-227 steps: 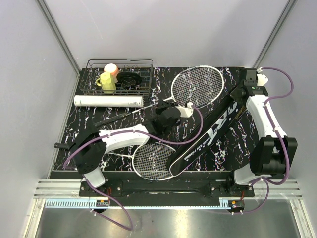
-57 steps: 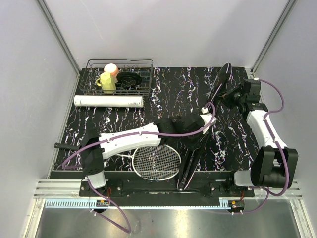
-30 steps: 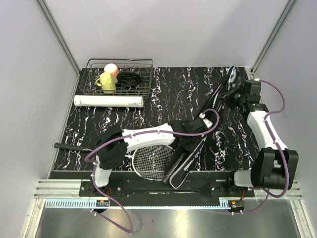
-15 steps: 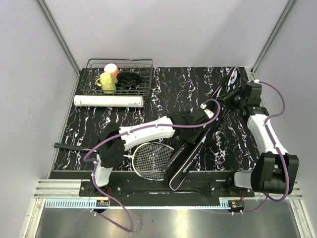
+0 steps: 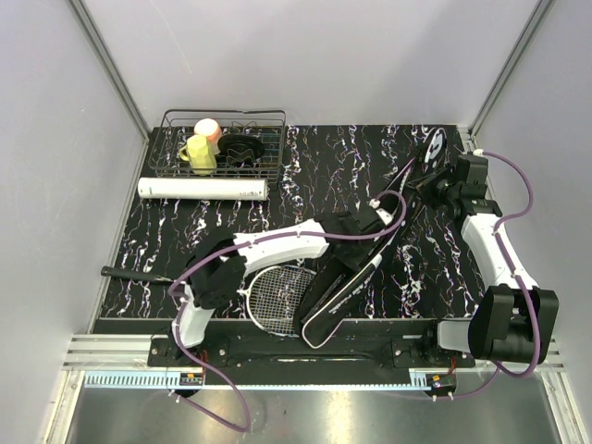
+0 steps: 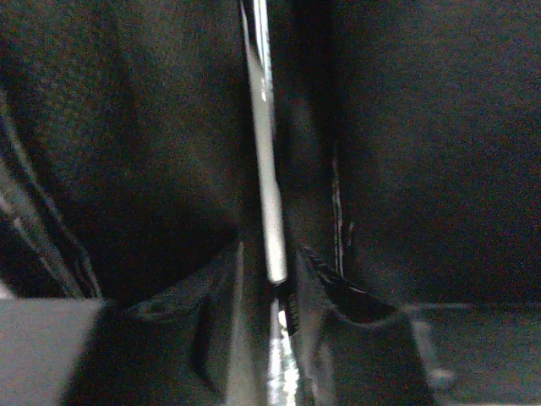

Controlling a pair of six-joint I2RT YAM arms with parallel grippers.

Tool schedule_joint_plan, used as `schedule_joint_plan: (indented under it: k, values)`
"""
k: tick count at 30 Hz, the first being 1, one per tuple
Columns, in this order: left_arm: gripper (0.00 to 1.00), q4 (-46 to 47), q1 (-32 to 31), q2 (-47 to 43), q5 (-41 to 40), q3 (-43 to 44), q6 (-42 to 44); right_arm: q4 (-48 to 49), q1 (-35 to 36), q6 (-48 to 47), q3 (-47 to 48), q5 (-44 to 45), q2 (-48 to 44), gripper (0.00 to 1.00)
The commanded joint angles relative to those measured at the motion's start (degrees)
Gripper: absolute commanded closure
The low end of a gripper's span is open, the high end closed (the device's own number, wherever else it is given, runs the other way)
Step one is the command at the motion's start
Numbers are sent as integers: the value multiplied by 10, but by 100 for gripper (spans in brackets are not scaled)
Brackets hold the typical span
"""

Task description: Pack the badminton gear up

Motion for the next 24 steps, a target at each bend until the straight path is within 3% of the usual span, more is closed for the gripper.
schedule_joint_plan:
  k: [1,3,7,10,11,18,24]
  values:
    - [59,36,4,-113,18,-15,12,8,6,-17,22,-6,-17,100]
    - [50,32,5,-136,37,-16,14,3,6,-26,29,2,-17,100]
    - [40,24,7,-201,64,-17,14,-15,6,-51,41,15,-14,100]
    - [11,17,12,-245,79,-23,18,-32,6,-78,49,35,-13,100]
    - [9,15,14,-257,78,-29,20,-34,6,-92,51,40,-13,100]
    - [11,10,39,-337,74,-88,26,-47,6,-120,63,41,-2,100]
    - [9,42,39,-294,130,-126,18,-46,6,-116,72,19,5,100]
